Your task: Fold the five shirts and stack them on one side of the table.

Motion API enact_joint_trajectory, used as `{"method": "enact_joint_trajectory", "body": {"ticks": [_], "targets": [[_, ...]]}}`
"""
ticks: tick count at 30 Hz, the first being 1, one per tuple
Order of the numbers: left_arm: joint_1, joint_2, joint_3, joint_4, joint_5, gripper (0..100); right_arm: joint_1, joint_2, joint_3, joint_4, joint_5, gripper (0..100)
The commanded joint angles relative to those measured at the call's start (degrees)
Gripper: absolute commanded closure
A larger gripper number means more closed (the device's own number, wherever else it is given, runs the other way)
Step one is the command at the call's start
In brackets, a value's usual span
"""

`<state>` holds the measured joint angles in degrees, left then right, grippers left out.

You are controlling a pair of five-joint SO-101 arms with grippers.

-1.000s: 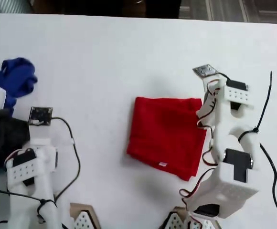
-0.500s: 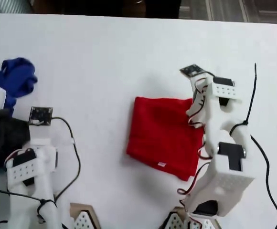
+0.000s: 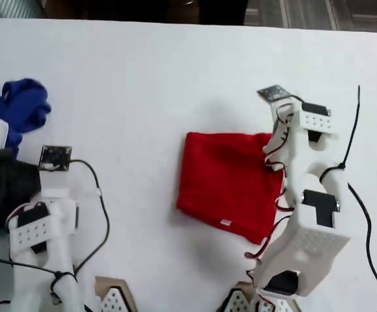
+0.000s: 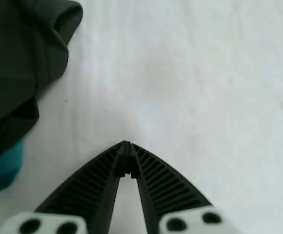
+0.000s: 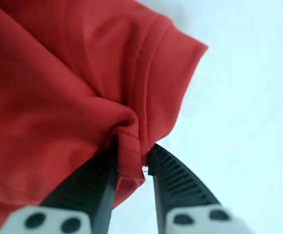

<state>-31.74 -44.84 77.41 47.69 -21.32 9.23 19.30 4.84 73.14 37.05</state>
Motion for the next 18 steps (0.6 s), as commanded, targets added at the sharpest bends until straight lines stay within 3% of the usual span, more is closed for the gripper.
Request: {"method": "enact_joint_trajectory", "body": {"ticks": [1, 14, 18], "targets": [[0.4, -1.1, -0.2, -0.7, 0.5, 97, 1.5, -6.4, -3.5, 0.3, -0.4, 97.9], [0.4, -1.1, -0.2, -0.7, 0.5, 97, -2.7, -6.4, -3.5, 2.5, 0.1, 97.4], [0.4, -1.1, -0.2, -0.7, 0.5, 97, -2.7, -2.6, -3.9, 2.3, 0.2, 87.5]]}}
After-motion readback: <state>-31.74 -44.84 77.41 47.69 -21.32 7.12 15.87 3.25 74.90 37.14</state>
